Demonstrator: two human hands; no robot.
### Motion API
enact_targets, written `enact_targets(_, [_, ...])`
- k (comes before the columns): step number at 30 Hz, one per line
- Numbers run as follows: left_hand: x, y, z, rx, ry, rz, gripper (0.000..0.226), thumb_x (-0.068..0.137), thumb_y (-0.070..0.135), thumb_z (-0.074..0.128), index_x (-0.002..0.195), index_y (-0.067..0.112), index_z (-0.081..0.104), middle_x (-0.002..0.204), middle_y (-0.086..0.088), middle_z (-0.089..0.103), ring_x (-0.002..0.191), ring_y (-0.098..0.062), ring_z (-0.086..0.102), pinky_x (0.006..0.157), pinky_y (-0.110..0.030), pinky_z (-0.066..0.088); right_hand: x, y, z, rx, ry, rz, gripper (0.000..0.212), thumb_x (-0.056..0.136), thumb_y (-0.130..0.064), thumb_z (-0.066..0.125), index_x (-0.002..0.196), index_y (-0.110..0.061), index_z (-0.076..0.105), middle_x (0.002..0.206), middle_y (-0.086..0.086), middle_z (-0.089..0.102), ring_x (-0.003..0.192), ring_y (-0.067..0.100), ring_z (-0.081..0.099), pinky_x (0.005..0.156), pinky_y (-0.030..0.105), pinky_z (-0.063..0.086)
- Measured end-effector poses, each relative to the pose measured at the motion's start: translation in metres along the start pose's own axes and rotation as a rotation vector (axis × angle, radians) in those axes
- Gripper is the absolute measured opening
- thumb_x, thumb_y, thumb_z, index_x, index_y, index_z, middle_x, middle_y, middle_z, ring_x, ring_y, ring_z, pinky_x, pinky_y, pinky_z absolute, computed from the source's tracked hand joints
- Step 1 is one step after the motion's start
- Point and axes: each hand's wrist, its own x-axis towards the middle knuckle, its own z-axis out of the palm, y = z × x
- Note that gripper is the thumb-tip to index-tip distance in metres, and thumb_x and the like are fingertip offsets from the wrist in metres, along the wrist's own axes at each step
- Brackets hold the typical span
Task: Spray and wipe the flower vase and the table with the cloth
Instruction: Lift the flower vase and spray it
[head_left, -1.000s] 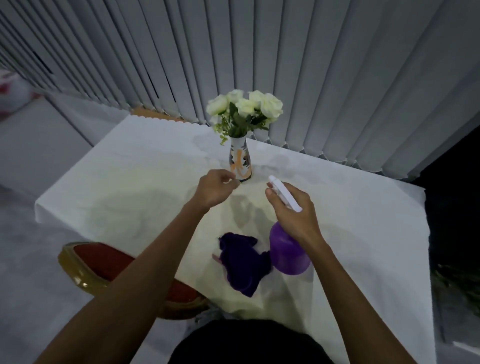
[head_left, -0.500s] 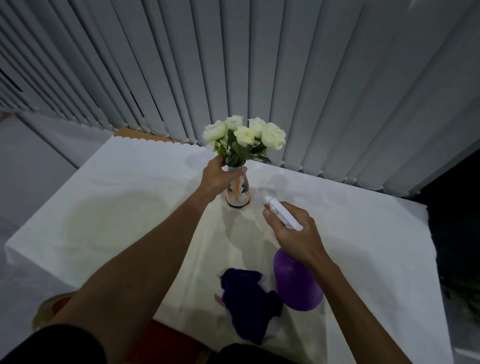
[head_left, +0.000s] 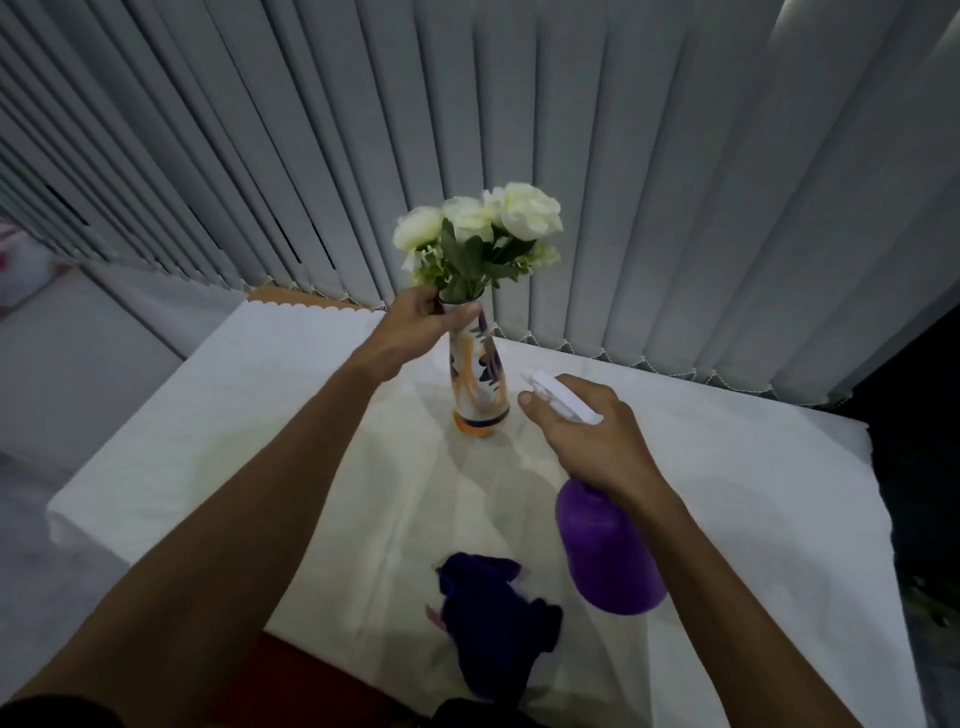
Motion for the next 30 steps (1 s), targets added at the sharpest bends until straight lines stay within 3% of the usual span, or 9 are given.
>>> enact_targets(3, [-0.006,0.024,-0.018,0.022,-0.108,0.010,0.024,0.090,0.032,0.071,0.113,0.026,0.067,0.110,0.011,0.073,0.105,-0.003,0.066,0.088,-0.021,0.048,-0.002,-0.010,-0.006,-0.021,0.006,-0.035,0.028,0.090,-0.046,0.071,0.077,-0.023,0.063,0.058,-0.012,0.058,0.049,0.002,0.050,0.044,0.012,0.037])
enact_targets(5, [-0.009,0.033,-0.026,0.039,-0.166,0.018,0.032,0.091,0.030,0.070,0.122,0.020,0.066,0.114,0.007,0.073,0.110,-0.008,0.065,0.100,-0.031,0.044,-0.004,-0.016,-0.011,0.008,0.004,-0.063,0.014,0.090,-0.049,0.070,0.080,-0.039,0.068,0.066,-0.017,0.067,0.052,0.000,0.057,0.044,0.011,0.041])
enact_targets(7, [-0.011,0.041,-0.031,0.069,-0.202,0.022,0.034,0.091,0.029,0.071,0.123,0.018,0.066,0.109,0.008,0.074,0.104,-0.005,0.066,0.101,-0.035,0.043,-0.007,-0.020,-0.017,0.043,0.005,-0.076,0.005,0.089,-0.053,0.070,0.085,-0.049,0.069,0.071,-0.024,0.069,0.054,-0.004,0.060,0.049,0.014,0.047])
enact_targets(10, [-0.013,0.047,-0.034,0.089,-0.210,0.018,0.027,0.087,0.030,0.074,0.113,0.023,0.072,0.103,0.011,0.077,0.102,-0.005,0.068,0.099,-0.034,0.045,-0.011,-0.020,-0.020,0.034,0.010,-0.060,0.011,0.087,-0.056,0.069,0.088,-0.044,0.069,0.069,-0.023,0.068,0.050,-0.003,0.057,0.056,0.025,0.048])
enact_targets(13, [-0.016,0.047,-0.033,0.068,-0.135,0.033,0.020,0.082,0.033,0.079,0.100,0.026,0.076,0.098,0.009,0.080,0.098,-0.006,0.072,0.091,-0.031,0.048,-0.019,-0.015,-0.018,-0.008,-0.008,-0.041,0.020,0.089,-0.053,0.069,0.078,-0.036,0.066,0.062,-0.017,0.063,0.051,0.004,0.054,0.057,0.027,0.046])
enact_targets(20, [-0.020,0.047,-0.020,-0.008,0.084,0.064,0.038,0.075,0.044,0.083,0.106,0.025,0.073,0.104,0.008,0.077,0.099,-0.009,0.071,0.077,-0.019,0.052,-0.034,-0.001,-0.014,-0.023,-0.027,-0.002,0.031,0.090,-0.049,0.070,0.076,-0.023,0.064,0.060,-0.007,0.060,0.055,0.014,0.054,0.058,0.031,0.046])
enact_targets(24, [-0.023,0.049,-0.009,-0.025,0.222,0.087,0.056,0.066,0.051,0.086,0.111,0.020,0.074,0.106,0.006,0.077,0.096,-0.009,0.073,0.080,-0.029,0.061,-0.034,-0.010,-0.012,0.012,-0.007,-0.056,0.023,0.092,-0.051,0.068,0.079,-0.032,0.067,0.066,-0.016,0.065,0.057,0.006,0.057,0.057,0.025,0.046])
enact_targets(27, [-0.026,0.049,-0.002,-0.001,0.286,0.070,0.053,0.060,0.057,0.087,0.102,0.026,0.076,0.102,0.009,0.078,0.094,-0.011,0.074,0.086,-0.037,0.062,-0.032,-0.024,-0.008,0.025,0.028,-0.092,0.015,0.092,-0.053,0.067,0.091,-0.038,0.067,0.083,-0.023,0.068,0.075,0.000,0.063,0.054,0.016,0.048])
enact_targets(30, [-0.028,0.054,-0.002,-0.003,0.358,0.048,0.066,0.055,0.059,0.089,0.109,0.024,0.075,0.107,0.008,0.077,0.097,-0.011,0.073,0.087,-0.039,0.062,-0.033,-0.025,-0.002,0.008,0.027,-0.117,0.022,0.094,-0.050,0.067,0.087,-0.028,0.067,0.083,-0.019,0.067,0.074,0.002,0.062,0.050,0.009,0.043])
